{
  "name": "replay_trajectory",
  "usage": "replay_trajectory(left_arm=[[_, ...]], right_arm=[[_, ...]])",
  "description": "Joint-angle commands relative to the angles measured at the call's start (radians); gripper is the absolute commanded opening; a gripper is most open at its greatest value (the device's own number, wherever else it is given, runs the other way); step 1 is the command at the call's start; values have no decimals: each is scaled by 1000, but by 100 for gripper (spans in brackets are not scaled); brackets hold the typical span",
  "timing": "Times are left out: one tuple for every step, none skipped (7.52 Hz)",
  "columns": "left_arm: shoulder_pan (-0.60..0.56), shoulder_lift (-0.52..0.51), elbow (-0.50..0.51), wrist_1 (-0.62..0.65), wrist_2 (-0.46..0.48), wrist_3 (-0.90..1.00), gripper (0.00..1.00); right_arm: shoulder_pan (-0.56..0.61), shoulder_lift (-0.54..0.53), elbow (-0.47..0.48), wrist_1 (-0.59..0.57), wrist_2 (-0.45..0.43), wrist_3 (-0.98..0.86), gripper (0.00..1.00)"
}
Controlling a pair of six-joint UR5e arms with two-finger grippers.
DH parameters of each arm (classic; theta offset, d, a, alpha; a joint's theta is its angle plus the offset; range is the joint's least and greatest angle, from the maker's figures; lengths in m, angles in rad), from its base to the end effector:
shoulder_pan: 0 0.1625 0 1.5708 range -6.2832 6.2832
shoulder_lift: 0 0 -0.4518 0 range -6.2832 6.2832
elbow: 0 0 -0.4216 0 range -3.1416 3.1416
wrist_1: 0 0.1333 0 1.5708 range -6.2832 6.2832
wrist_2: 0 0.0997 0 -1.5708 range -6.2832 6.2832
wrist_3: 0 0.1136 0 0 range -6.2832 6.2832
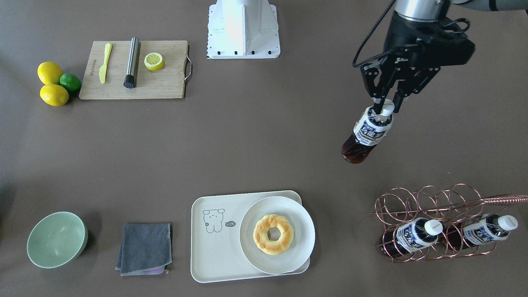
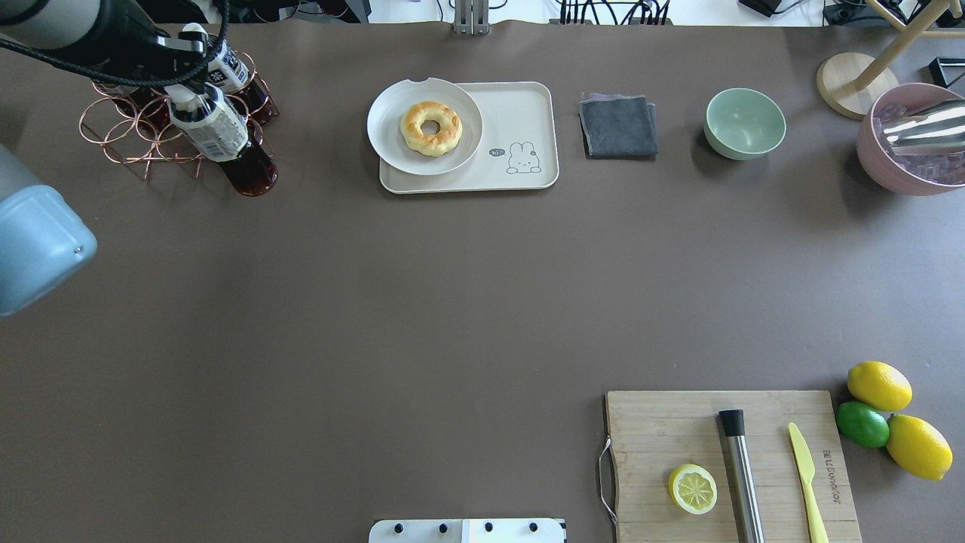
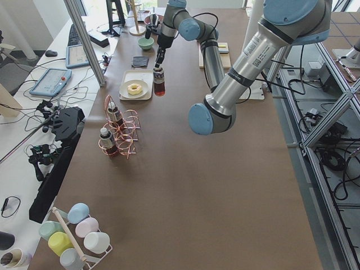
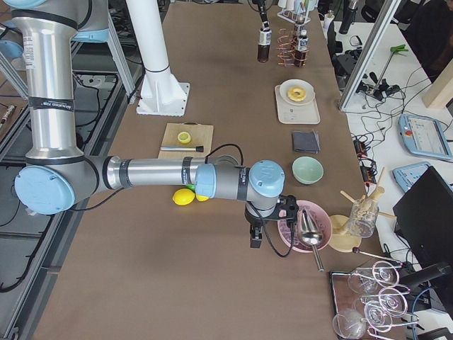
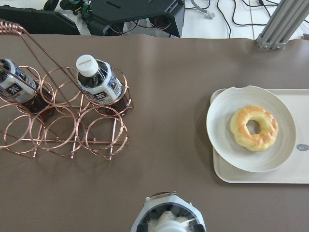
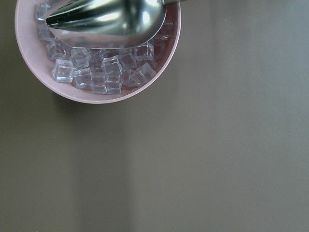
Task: Place tea on tray
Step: 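Grasp the tea bottle with the left gripper and lift it out of the rack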
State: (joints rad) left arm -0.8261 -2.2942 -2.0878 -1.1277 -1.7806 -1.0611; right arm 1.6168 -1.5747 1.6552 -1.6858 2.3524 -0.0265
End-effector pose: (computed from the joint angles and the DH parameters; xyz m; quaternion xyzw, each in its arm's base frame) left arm 0.3159 -0.5044 0.1086 0.1633 0.3629 -0.1042 0.9115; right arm 0.0769 -0.5123 0.6644 -0.0021 -0.3812 0.0156 0.9244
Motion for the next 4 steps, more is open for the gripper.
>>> replay_trajectory(left_arm=[[147, -128, 31, 71, 68, -156, 0], [197, -170, 63, 69, 84, -219, 0], [249, -224, 113, 69, 111, -247, 0], [312, -263, 167, 69, 160, -266, 0]], right_arm=[[0, 2, 0, 0, -1, 2, 100], [0, 2, 2, 0, -1, 2, 100], [0, 1, 2, 0, -1, 2, 100], [0, 1, 2, 0, -2, 0, 100]])
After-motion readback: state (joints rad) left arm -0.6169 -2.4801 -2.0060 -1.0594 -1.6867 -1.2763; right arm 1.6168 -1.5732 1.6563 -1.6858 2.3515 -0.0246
